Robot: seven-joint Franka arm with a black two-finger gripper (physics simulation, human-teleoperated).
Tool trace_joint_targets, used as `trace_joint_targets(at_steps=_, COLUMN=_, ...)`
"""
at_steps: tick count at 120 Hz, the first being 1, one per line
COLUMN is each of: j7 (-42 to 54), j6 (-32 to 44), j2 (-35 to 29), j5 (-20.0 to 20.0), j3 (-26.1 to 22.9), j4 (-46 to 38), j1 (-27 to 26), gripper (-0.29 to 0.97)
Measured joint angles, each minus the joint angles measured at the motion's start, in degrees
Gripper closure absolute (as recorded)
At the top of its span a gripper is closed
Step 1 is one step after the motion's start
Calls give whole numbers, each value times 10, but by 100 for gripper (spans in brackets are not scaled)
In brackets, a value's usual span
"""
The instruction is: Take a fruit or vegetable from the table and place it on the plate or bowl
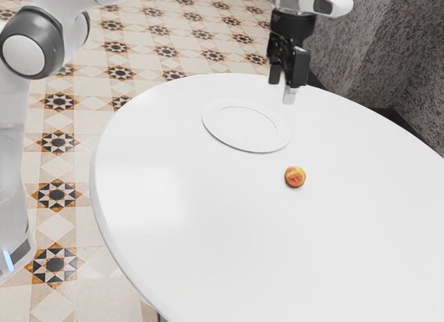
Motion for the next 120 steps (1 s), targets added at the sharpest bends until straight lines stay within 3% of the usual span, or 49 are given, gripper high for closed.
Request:
trace_joint_targets(at_steps=28, j7=-85, j6=22, j2=11, j5=26, j3=-1, j4=0, j1=0, gripper=0)
trace_joint_targets(at_steps=41, j7=-137, j6=29, j2=52, j5=11, j3=2, j4=0, j1=6, gripper=0)
trace_joint_targets(at_steps=55, j7=-192, j6=34, j2=67, j5=-5, j3=3, j4=0, j1=49, gripper=0)
trace_joint_targets(at_steps=70, j7=-230, j6=42, j2=101, j5=19, j3=2, j4=-5, j1=60, gripper=0)
trace_joint_targets(at_steps=94, j7=-252, j6=53, j2=214, j5=68, j3=5, j4=-8, j1=76, gripper=0)
trace_joint_targets(at_steps=120, j7=-283, j6=108, j2=251, j5=84, j3=21, j4=-4, j1=97, gripper=0)
